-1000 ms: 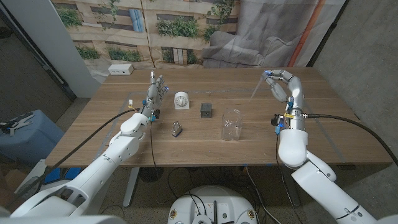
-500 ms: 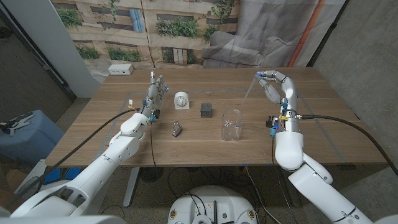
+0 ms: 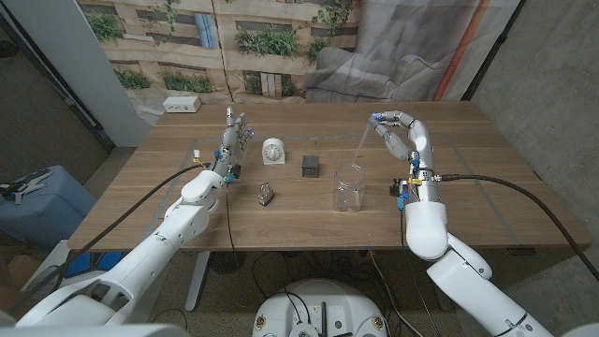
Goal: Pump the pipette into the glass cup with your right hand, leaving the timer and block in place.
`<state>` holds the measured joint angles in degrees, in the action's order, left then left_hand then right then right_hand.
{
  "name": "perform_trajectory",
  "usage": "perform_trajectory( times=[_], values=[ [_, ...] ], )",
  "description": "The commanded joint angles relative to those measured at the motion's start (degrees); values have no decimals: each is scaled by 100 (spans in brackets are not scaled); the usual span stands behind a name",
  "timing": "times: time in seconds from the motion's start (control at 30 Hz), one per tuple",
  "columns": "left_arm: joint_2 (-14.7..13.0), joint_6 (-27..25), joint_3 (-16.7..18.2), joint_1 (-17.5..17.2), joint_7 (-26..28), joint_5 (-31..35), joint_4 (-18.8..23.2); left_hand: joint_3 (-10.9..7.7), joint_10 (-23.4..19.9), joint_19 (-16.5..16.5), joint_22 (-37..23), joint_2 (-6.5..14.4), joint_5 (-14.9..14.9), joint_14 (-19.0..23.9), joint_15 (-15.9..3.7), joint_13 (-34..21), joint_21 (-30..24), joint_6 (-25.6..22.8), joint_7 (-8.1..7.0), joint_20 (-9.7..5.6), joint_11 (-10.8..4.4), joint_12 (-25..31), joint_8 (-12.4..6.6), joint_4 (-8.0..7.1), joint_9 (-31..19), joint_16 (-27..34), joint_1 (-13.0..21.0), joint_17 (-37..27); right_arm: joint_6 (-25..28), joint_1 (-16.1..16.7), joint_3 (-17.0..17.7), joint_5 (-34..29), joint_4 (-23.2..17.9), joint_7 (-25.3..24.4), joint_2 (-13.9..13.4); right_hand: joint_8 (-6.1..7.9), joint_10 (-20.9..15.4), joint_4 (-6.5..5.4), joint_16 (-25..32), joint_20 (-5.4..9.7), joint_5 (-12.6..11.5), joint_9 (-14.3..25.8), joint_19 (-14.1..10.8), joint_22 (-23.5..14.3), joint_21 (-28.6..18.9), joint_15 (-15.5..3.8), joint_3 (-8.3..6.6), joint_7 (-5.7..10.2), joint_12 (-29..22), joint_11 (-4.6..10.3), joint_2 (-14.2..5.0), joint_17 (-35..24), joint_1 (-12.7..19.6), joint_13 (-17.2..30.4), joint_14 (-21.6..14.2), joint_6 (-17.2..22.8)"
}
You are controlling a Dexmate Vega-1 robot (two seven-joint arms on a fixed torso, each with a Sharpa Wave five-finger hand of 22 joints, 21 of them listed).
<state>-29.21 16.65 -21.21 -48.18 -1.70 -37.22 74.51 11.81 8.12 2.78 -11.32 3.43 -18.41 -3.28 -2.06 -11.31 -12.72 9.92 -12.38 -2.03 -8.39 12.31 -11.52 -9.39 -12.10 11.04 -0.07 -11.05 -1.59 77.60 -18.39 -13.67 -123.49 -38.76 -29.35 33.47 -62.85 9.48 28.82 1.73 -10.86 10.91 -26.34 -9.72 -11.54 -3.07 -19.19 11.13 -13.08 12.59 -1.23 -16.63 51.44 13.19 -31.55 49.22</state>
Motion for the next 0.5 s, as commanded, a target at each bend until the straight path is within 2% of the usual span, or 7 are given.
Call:
perform_trajectory(
  times=[0.03, 0.33, 0.5],
  values=[
    [0, 1, 0, -1, 0, -1, 0, 39, 7, 32, -12, 250, -40, -52, -660, -32, -30, 16, -33, -516, -15, 26, -33, 1, -13, 34, -6, -34, 56, -57, -170, -255, 138, 39, -70, -18, 7, 11, 34, 4, -27, 19, -6, -16, 27, -853, 14, 7, -9, -14, -7, -13, 69, 13, -26, 37],
    [0, 0, 0, 0, 0, -1, 0, 40, 12, 34, -12, 250, -40, -55, -658, -32, -30, 15, -33, -516, -20, 24, -33, 1, -13, 32, -6, -34, -123, -131, -271, -388, 421, -56, -102, -25, 8, 8, 38, 4, -30, 19, -6, -16, 27, -859, 23, 18, -11, -15, -13, -12, 93, 20, -23, 53],
    [0, 0, 0, 0, 0, -1, -1, 39, 11, 34, -12, 250, -40, -53, -661, -32, -29, 16, -33, -516, -16, 24, -33, 1, -13, 33, -6, -34, 107, -143, -334, -704, 437, -167, -129, -33, 16, 3, 39, 8, -31, 19, -5, -16, 27, -853, 30, 15, -5, -15, -15, -10, 97, 18, -25, 48]
  ],
)
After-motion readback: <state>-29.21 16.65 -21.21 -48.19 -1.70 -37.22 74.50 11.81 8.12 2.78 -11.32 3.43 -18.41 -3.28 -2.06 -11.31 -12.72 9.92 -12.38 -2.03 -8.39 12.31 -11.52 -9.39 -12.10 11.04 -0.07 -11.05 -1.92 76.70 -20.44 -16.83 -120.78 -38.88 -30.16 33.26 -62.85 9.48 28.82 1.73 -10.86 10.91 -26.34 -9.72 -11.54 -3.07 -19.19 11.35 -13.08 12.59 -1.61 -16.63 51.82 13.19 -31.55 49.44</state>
